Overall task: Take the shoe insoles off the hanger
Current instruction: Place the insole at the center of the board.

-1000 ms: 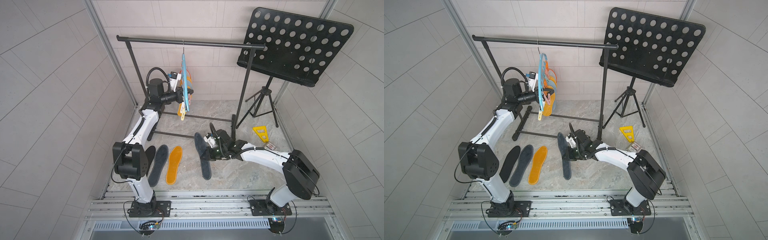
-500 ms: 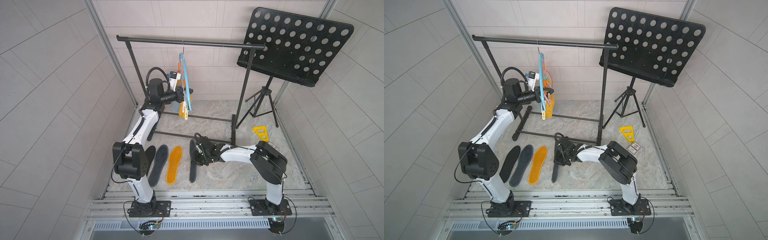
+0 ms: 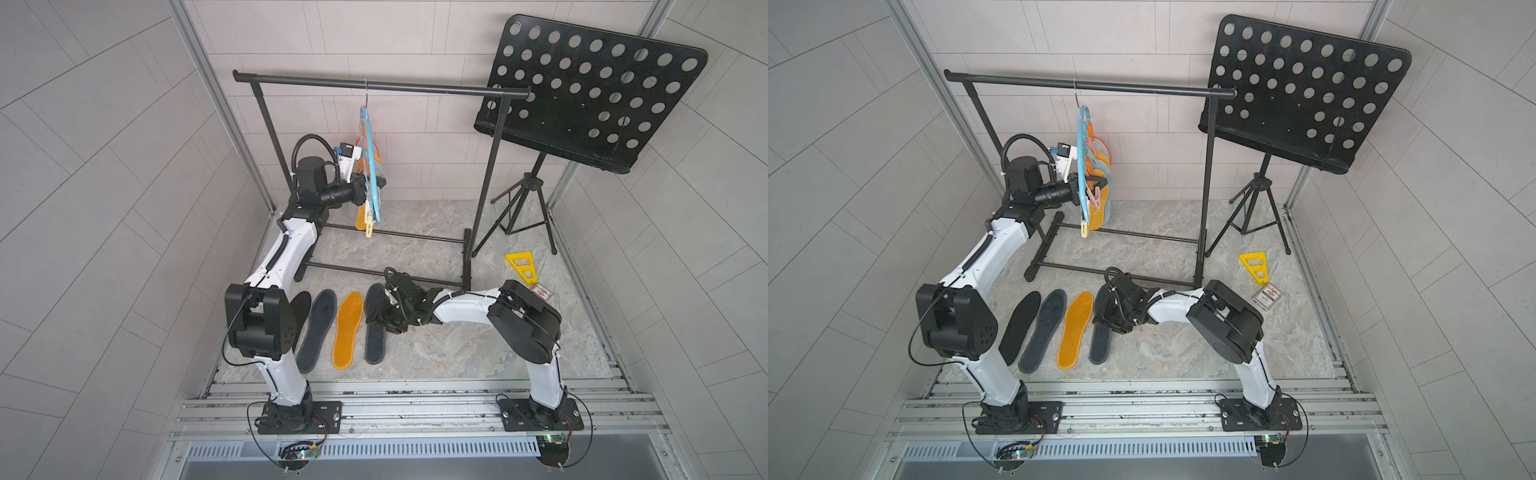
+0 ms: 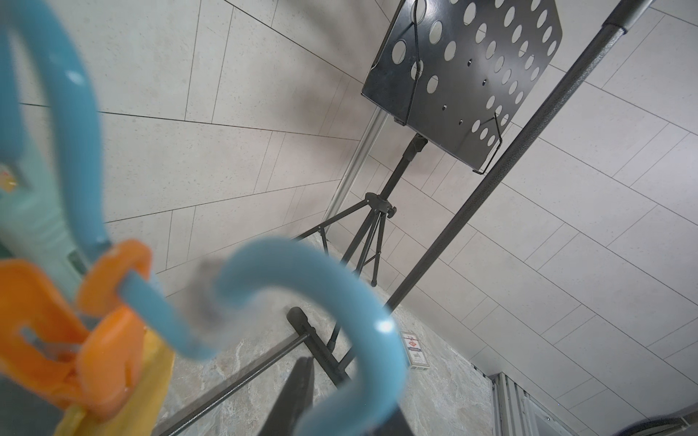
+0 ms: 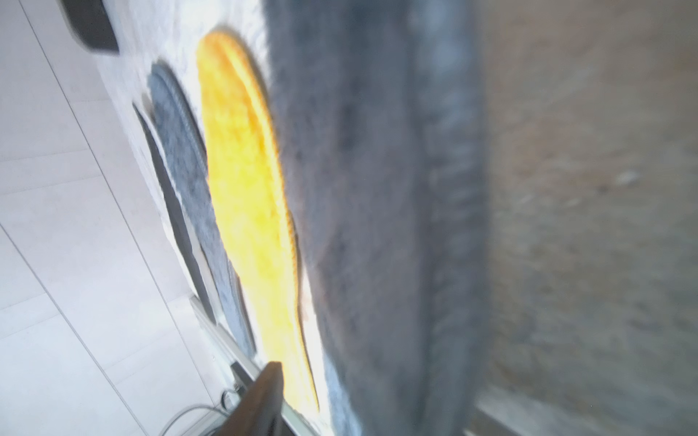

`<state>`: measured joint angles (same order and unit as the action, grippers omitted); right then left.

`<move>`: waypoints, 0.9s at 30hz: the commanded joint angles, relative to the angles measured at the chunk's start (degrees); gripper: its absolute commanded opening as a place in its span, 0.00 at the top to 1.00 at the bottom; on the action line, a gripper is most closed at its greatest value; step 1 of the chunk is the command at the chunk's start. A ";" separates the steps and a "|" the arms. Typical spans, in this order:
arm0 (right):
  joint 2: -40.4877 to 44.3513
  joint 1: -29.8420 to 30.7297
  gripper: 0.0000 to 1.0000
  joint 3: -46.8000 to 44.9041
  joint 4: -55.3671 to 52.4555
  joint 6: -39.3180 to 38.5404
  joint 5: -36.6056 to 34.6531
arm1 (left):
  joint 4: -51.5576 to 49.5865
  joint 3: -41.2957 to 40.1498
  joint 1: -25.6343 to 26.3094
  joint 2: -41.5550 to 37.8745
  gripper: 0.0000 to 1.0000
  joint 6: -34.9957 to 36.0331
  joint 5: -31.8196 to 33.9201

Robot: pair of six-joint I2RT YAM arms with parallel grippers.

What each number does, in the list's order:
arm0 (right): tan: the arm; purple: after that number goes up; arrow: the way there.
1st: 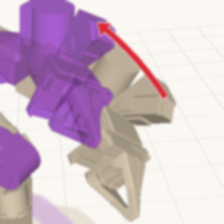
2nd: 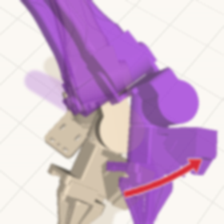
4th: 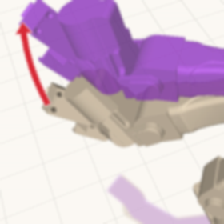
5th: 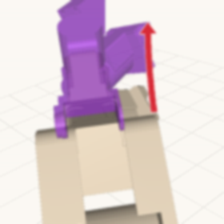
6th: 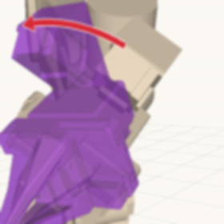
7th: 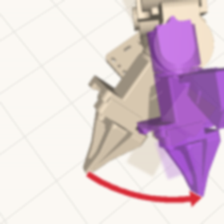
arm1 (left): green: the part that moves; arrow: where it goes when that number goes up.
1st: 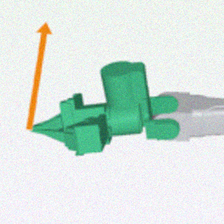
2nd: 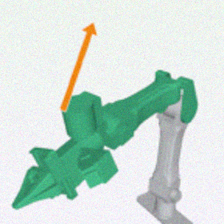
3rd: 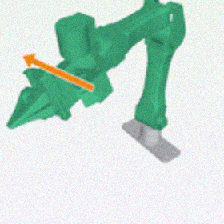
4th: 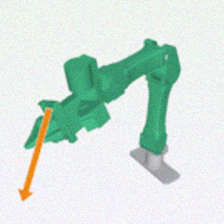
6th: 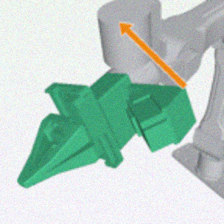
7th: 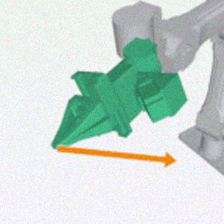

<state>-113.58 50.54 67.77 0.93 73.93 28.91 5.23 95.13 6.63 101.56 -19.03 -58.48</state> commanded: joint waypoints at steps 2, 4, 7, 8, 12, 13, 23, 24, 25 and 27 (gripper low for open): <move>3.25 0.19 0.40 -1.06 -9.04 -2.91 -3.20 | -1.31 0.03 -0.71 -1.49 1.00 0.33 0.03; 5.63 0.00 0.40 -0.59 -15.01 -6.40 -5.86 | -1.24 0.14 -0.75 -1.64 1.00 0.23 0.09; 10.64 -0.61 0.39 -0.17 -24.15 -14.44 -12.15 | -1.29 0.05 -0.76 -1.57 1.00 0.17 0.38; 12.45 -1.13 0.40 -0.44 -25.80 -17.44 -13.79 | -1.36 -0.01 -0.75 -1.46 1.00 0.13 0.30; 21.23 -4.25 0.42 -1.23 -31.49 -34.69 -16.68 | -1.72 -0.39 -0.84 -1.43 1.00 0.48 0.47; 23.05 -6.49 0.42 -1.29 -33.59 -37.91 -15.31 | -1.81 -0.31 -0.79 -1.47 1.00 0.53 0.47; 55.37 -28.54 0.41 -16.41 -30.78 -60.02 -16.99 | -2.50 -1.30 -1.10 -1.80 1.00 1.09 1.65; 58.88 -30.03 0.41 -18.95 -29.37 -60.79 -18.01 | -3.05 -1.18 -1.10 -1.90 1.00 1.44 2.06; 61.07 -30.77 0.40 -20.52 -29.13 -60.99 -19.56 | -3.29 -1.25 -1.09 -1.89 1.00 1.63 2.41; 63.98 -31.53 0.40 -22.71 -29.92 -62.07 -21.15 | -3.52 -1.35 -1.12 -1.83 1.00 1.71 2.23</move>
<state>-51.88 19.79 48.01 -28.97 17.89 11.33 3.97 94.98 6.00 101.25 -18.15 -56.95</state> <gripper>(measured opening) 0.597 0.233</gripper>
